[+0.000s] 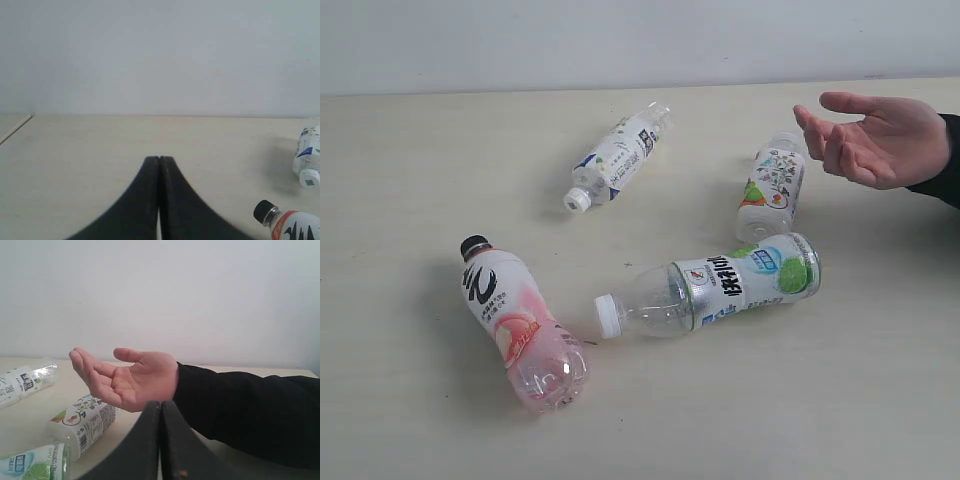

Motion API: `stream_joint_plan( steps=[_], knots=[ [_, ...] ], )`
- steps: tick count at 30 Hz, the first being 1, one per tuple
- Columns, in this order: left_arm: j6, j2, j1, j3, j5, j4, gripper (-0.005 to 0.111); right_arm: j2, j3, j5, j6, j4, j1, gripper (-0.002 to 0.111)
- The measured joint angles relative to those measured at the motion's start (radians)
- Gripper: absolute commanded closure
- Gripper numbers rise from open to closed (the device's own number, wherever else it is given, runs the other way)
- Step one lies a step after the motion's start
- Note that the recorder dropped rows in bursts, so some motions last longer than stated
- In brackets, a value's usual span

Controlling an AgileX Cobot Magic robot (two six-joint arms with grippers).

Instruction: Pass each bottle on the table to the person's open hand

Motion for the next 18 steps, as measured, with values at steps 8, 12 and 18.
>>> stream_joint_plan(
  steps=[8, 12, 18],
  knots=[
    [0.0, 0.0, 0.0, 0.0, 0.0, 0.0, 0.107, 0.0, 0.0, 0.0, 0.0, 0.0, 0.0, 0.108],
    [0.0, 0.0, 0.0, 0.0, 0.0, 0.0, 0.107, 0.0, 0.0, 0.0, 0.0, 0.0, 0.0, 0.108],
    [0.0, 0.0, 0.0, 0.0, 0.0, 0.0, 0.107, 0.0, 0.0, 0.008, 0.0, 0.0, 0.0, 0.108]
  ],
)
